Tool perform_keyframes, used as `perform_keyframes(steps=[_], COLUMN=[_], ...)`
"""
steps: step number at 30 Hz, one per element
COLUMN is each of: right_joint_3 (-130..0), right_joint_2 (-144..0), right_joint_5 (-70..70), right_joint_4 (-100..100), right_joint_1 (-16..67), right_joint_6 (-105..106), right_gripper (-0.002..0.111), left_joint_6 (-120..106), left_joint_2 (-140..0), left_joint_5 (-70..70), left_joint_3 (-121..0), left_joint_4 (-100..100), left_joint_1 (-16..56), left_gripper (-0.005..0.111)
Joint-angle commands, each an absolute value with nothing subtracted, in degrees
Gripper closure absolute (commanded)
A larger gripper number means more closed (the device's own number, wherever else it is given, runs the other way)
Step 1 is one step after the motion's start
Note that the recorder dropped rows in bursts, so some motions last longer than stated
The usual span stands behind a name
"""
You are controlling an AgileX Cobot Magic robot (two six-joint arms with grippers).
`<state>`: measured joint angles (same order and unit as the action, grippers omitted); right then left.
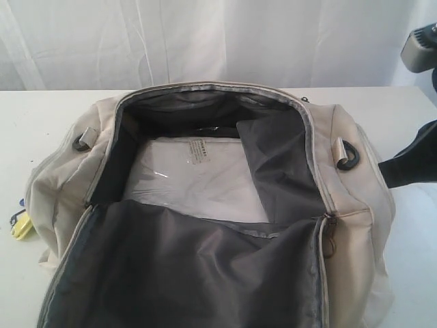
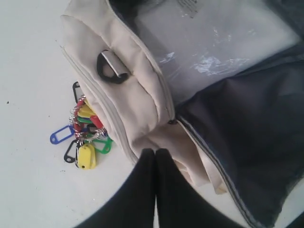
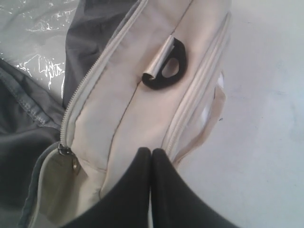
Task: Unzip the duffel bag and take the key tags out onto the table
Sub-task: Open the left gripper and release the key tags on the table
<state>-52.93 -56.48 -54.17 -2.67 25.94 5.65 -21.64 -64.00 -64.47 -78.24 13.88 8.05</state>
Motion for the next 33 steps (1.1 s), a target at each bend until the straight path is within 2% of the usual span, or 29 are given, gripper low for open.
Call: perform_keyframes(steps=[1, 7, 12, 15, 22, 33], right_joint_3=[-52.67, -52.67, -52.67, -52.67, -52.67, -52.67], right_joint_2=[-56.10, -56.10, -56.10, -56.10, -56.10, -56.10], right_joint_5=[-52.67, -51.13, -46.72, -46.60, -46.60, -46.13], right_joint_4=[-2.99, -2.99, -2.99, -2.99, -2.99, -3.15], right_joint_1=[25.73, 25.73, 25.73, 25.73, 25.73, 25.73], right_joint_6=[5.78, 5.78, 5.78, 5.78, 5.78, 5.78], right_gripper=[0.108, 0.108, 0.108, 0.108, 0.108, 0.108], left_joint_6=[-20.43, -16.53, -16.66, -16.66, -16.66, -16.66], left_joint_2=[-50.13, -33.15, -27.56, -27.46, -27.46, -27.46], left_joint_5=[-60.50, -46.62, -38.24, -35.45, -35.60, -35.60], left_joint_3=[-66.65, -47.05, -32.53, -27.94, -22.91, -22.55], left_joint_4=[14.93, 14.93, 12.83, 13.74, 14.28, 14.28], left_joint_1=[8.06, 8.06, 8.06, 8.06, 8.06, 8.06], left_gripper=[0.107, 0.107, 0.107, 0.107, 0.107, 0.107])
